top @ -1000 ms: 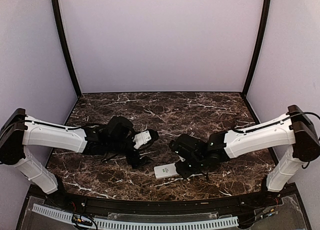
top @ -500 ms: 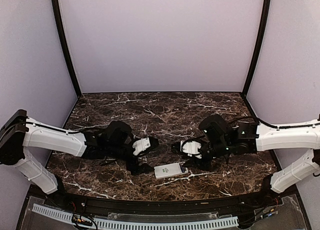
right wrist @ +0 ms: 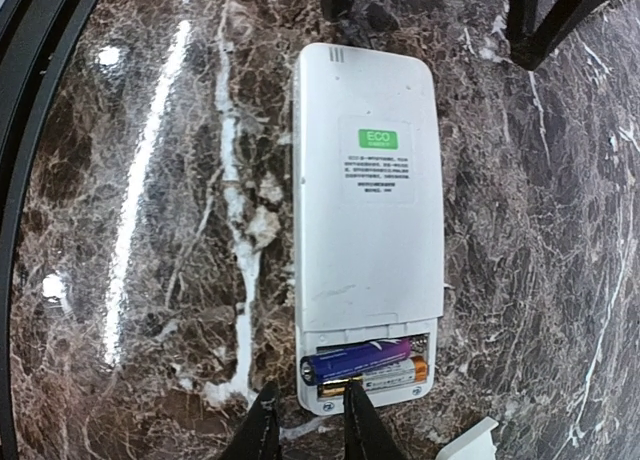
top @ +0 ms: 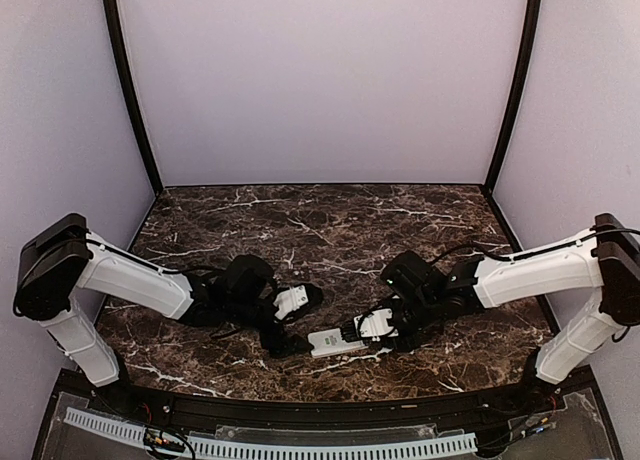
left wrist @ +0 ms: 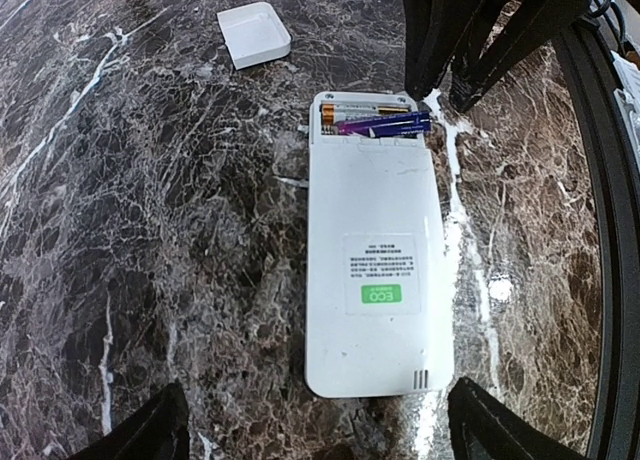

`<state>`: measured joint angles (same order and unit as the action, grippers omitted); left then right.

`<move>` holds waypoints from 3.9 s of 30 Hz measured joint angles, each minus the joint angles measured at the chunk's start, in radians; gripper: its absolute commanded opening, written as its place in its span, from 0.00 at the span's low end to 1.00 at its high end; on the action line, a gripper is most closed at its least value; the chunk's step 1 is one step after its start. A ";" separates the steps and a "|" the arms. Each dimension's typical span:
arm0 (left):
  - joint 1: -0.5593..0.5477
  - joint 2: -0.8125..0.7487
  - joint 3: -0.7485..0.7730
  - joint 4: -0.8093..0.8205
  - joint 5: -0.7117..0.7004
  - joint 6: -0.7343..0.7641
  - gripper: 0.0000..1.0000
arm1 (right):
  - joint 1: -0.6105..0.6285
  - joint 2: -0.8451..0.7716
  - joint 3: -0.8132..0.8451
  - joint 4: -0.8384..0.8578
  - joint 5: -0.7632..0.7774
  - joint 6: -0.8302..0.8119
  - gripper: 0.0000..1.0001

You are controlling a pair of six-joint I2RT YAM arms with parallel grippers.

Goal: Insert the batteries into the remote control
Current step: Hold the remote control without batteries at the center of the board, then load the battery into the battery compartment.

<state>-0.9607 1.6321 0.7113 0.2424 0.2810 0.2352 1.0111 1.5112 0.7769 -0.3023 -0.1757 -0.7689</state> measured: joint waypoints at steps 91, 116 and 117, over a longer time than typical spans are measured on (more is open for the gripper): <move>-0.011 0.217 0.035 0.211 0.147 0.086 0.23 | -0.024 -0.004 -0.081 0.148 -0.035 0.041 0.10; -0.011 0.217 0.048 0.185 0.148 0.087 0.14 | 0.001 -0.005 -0.095 0.180 0.043 0.032 0.09; -0.010 0.218 0.049 0.186 0.148 0.084 0.13 | 0.001 0.003 -0.095 0.190 0.053 0.030 0.08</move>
<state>-0.9710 1.8503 0.7601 0.4282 0.4290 0.3191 1.0122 1.5143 0.6819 -0.1120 -0.1226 -0.7391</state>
